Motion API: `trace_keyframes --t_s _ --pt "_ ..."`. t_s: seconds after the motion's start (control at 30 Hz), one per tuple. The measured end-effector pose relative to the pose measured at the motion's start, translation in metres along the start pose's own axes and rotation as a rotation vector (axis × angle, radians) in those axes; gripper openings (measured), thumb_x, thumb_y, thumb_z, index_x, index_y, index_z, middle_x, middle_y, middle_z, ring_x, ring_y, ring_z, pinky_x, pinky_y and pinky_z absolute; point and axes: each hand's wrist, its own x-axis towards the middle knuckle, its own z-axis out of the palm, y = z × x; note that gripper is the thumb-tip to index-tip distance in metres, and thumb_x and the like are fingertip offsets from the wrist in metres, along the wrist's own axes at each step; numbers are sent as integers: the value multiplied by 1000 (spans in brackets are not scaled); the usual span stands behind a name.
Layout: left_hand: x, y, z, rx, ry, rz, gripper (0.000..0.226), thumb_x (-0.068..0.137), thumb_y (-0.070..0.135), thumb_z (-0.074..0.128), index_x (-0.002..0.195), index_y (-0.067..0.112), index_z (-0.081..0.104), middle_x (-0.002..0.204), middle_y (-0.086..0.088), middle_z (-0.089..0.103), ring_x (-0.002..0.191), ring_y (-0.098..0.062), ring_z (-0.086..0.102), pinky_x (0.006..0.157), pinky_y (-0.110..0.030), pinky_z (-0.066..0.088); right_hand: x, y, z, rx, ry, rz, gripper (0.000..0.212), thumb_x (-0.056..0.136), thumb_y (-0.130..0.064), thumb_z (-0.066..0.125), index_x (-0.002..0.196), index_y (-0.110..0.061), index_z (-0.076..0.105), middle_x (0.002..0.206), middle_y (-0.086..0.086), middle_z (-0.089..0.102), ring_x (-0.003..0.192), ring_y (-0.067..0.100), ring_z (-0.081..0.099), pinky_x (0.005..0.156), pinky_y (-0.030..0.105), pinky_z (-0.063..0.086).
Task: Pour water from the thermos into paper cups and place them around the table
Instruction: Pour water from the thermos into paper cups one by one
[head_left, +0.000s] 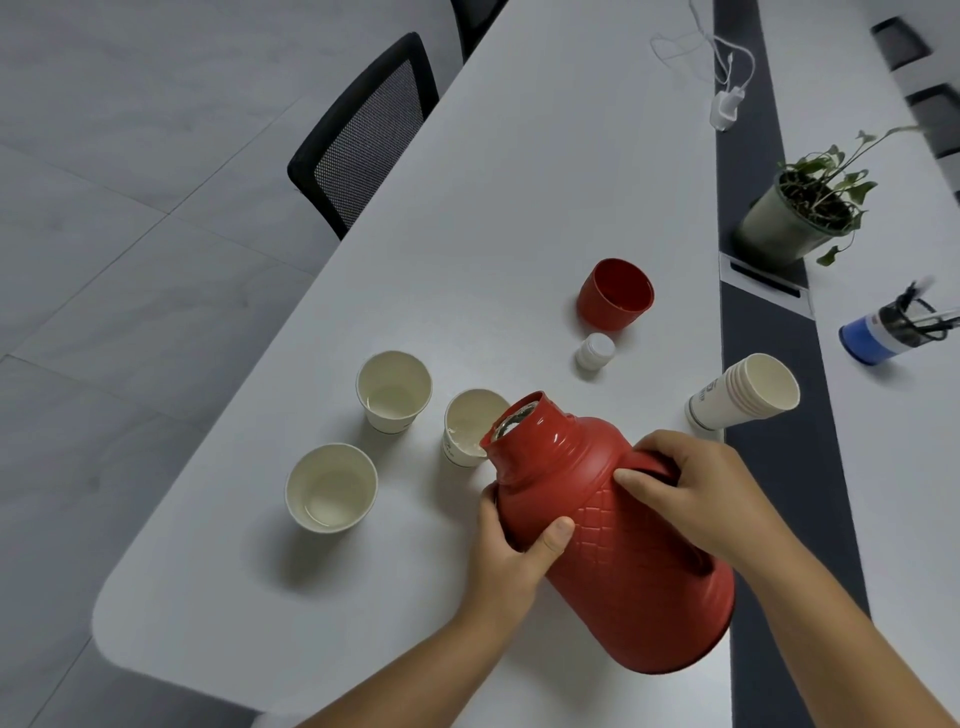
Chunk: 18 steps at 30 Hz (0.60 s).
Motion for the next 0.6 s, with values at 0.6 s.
trace_keyframes --t_s 0.6 --pt "1 1 0 8 -3 2 68 43 50 68 105 31 45 105 8 62 85 8 63 69 -7 48 0 0 -1 7 -5 -14 8 81 -24 61 84 -16 63 82 3 66 79 17 59 71 29 46"
